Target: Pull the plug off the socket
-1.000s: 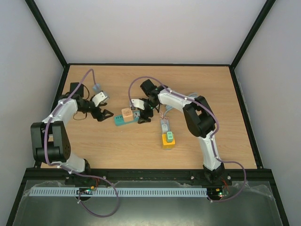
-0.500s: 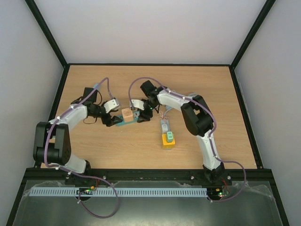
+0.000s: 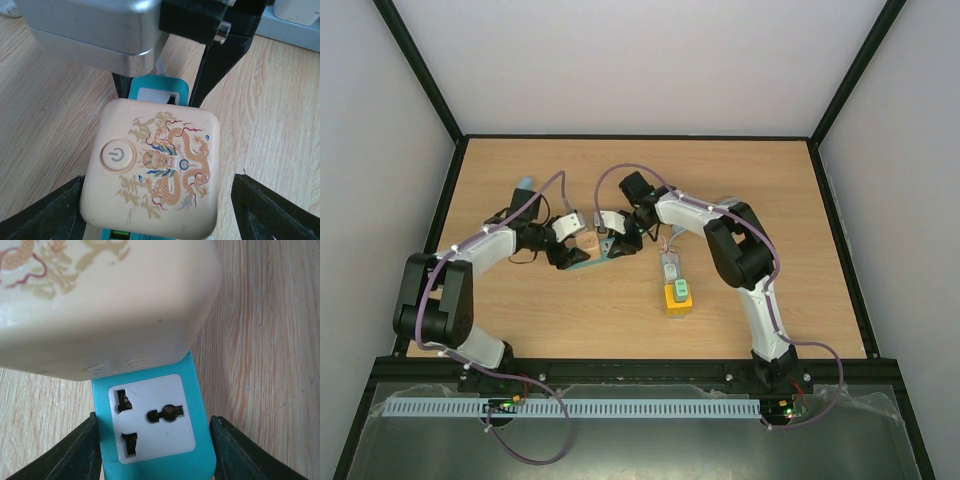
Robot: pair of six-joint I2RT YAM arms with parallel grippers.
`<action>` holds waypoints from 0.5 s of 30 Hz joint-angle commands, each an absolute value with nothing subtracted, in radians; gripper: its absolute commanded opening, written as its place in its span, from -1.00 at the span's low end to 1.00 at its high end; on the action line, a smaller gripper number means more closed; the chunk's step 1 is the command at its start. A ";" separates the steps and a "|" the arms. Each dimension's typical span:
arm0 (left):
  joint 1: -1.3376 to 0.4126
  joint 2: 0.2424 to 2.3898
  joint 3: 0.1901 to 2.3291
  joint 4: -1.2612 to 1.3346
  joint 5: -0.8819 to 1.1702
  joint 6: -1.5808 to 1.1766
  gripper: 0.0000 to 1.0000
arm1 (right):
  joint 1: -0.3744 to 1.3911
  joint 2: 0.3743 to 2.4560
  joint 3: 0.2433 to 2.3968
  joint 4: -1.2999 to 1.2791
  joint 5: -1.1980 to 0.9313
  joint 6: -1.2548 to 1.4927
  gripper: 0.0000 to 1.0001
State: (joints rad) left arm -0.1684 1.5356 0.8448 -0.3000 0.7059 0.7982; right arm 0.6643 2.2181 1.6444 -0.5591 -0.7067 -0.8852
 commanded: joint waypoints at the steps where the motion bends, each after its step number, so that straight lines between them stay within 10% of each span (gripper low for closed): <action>1: -0.192 1.539 0.811 -0.255 0.696 0.785 0.57 | 0.669 2.228 1.605 -0.557 -0.741 -0.874 -0.02; 15: -0.196 1.536 0.784 -0.230 0.676 0.799 0.11 | 0.683 2.219 1.589 -0.548 -0.759 -0.885 0.28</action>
